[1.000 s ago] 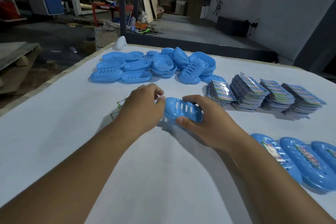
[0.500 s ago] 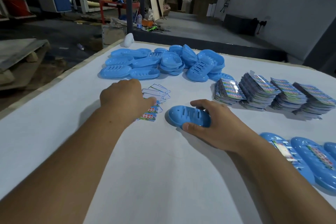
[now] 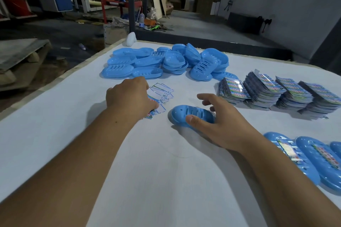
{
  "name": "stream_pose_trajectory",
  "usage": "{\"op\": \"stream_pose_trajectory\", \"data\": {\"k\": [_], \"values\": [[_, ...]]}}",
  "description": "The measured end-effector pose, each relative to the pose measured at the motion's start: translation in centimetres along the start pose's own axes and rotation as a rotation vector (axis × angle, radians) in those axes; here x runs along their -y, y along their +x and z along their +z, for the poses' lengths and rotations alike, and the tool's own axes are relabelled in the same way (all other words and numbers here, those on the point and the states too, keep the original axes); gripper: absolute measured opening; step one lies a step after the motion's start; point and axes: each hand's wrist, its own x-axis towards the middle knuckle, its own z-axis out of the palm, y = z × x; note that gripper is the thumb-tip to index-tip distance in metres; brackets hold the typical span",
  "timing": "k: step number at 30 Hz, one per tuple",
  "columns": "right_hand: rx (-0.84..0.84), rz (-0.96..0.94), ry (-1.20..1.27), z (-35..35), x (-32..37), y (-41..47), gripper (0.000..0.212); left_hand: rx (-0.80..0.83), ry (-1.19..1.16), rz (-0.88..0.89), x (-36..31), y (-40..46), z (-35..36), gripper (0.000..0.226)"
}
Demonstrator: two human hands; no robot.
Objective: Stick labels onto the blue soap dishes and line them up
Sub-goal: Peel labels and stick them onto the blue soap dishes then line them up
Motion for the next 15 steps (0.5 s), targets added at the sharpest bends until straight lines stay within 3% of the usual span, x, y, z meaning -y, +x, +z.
{"op": "stream_pose_trajectory", "data": {"k": [3, 6, 11, 15], "values": [[-0.039, 0.006, 0.032, 0.1, -0.2, 0.1, 0.072, -0.130, -0.028, 0.031, 0.1, 0.3, 0.3, 0.039], [-0.131, 0.009, 0.096, 0.3, -0.2, 0.3, 0.058, -0.250, -0.253, 0.019, 0.0, 0.5, 0.1, 0.027], [-0.274, -0.052, 0.227, 0.8, 0.6, 0.5, 0.019, -0.155, -1.001, -0.033, -1.0, 0.5, -1.4, 0.024], [-0.283, -0.048, 0.356, 0.9, 1.0, 0.8, 0.007, -0.051, -1.224, -0.069, -1.8, 0.3, -1.1, 0.023]]}}
